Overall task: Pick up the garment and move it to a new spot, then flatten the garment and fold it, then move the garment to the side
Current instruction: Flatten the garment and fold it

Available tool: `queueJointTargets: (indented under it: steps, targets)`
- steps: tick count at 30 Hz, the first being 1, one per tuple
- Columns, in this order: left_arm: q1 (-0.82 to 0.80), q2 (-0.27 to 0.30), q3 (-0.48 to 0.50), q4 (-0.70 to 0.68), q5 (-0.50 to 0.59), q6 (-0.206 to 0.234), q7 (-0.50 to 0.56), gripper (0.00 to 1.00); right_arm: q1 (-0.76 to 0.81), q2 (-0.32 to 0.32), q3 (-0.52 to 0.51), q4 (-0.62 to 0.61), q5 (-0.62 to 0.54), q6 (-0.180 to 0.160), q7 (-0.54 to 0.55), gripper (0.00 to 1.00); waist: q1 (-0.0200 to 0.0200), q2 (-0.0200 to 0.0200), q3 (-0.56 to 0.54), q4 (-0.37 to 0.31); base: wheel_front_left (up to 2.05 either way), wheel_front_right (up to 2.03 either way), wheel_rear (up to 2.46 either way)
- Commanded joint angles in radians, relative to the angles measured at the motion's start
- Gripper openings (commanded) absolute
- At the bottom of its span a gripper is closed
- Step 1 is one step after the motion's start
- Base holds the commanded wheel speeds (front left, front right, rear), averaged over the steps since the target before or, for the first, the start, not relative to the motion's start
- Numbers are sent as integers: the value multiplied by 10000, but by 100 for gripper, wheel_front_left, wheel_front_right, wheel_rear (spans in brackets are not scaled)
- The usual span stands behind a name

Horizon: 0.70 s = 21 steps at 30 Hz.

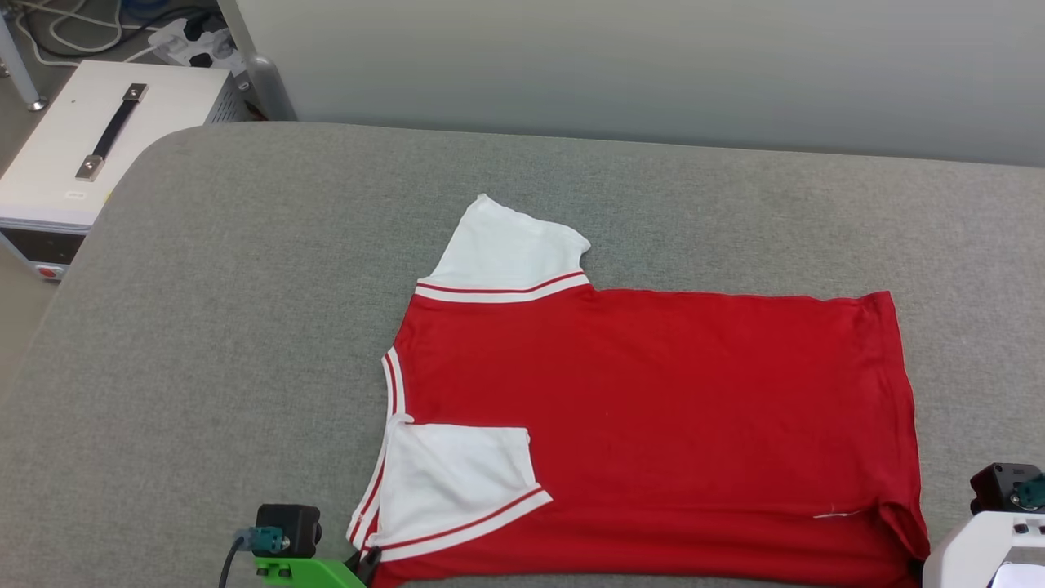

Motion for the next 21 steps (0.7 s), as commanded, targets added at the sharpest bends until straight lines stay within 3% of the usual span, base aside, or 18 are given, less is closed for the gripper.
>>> queueJointTargets:
  steps: [1, 7, 8, 9, 10, 21]
  targets:
    - [-128, -45, 6, 163, 9, -53, 17, 0, -156, -41, 33, 133, -19, -17, -130, 0, 0, -1, 110, -39, 0, 0, 0]
    - [-357, -161, -98, 546, 61, -192, 34, 0, -386, -119, 180, 609, -52, -17, -392, 0, 0, -1, 332, -16, 0, 0, 0]
    - [-377, -181, -87, 606, 45, -199, 21, 22, -412, -114, 185, 672, -46, -17, -429, 0, 0, -1, 357, -9, 0, 0, 0]
    - [-391, -207, -54, 652, 27, -176, -17, 89, -429, -117, 184, 714, -57, -17, -463, 18, 0, -1, 371, 2, 0, 0, 0]
    - [-413, -235, -12, 686, 12, -163, -83, 100, -450, -121, 176, 751, -94, -17, -533, 100, 0, -1, 377, 12, 0, 0, 0]
    - [-578, -37, 211, 406, 381, 67, -853, 100, -659, -351, 274, 467, -99, -17, -1147, 100, 0, -1, -187, -57, 0, 0, 0]
